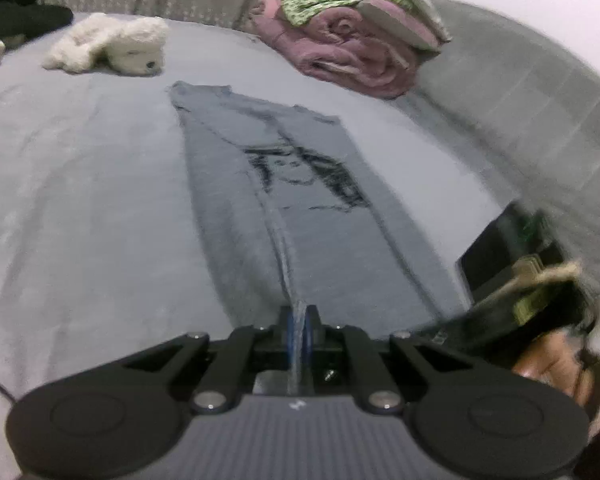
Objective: Fold clothes
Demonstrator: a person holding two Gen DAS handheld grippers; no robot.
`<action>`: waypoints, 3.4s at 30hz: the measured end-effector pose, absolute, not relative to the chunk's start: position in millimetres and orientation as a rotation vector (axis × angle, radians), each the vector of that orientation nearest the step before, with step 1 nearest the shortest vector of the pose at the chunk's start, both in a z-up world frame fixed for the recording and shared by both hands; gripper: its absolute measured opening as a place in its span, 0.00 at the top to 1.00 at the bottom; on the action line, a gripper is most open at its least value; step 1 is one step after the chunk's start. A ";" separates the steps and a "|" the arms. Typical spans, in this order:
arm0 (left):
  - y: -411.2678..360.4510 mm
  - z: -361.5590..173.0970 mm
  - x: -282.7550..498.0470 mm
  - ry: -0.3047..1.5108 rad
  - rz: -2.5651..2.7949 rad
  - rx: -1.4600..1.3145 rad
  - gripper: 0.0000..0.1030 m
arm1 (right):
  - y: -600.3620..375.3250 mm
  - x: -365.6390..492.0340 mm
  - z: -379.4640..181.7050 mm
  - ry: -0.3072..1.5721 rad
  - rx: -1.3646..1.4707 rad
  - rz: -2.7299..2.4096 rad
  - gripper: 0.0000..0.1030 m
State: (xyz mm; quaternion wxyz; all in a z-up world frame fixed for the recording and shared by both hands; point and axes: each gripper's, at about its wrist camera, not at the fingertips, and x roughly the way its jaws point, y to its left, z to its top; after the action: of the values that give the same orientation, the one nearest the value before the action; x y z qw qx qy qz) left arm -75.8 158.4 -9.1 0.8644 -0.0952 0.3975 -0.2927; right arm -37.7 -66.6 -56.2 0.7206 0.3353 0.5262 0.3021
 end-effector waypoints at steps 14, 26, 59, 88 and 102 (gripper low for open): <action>112.8 -25.9 -73.8 0.944 -0.771 -0.112 0.82 | -159.4 -17.0 -36.9 1.019 0.959 0.512 0.61; 110.5 -23.2 -65.3 0.795 -0.680 -0.099 0.63 | -141.4 7.2 -39.3 0.981 0.829 0.468 0.61; 92.6 -44.4 -85.2 0.828 -0.807 0.071 0.63 | -207.5 -50.0 -6.5 0.882 0.528 0.244 0.63; 108.5 -49.7 -103.1 0.998 -1.098 -0.100 0.61 | -246.2 -100.1 -41.1 1.114 0.904 0.560 0.59; 180.7 -54.0 -66.4 1.063 -0.920 -0.391 0.58 | -298.8 -124.2 -43.6 1.013 0.961 0.406 0.57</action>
State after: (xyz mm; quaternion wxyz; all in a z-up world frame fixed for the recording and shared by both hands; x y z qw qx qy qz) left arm -66.4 180.7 -54.0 0.7454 -0.1786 0.4857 -0.4201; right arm -124.2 -298.8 -43.6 0.7472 0.4395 0.4628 0.1854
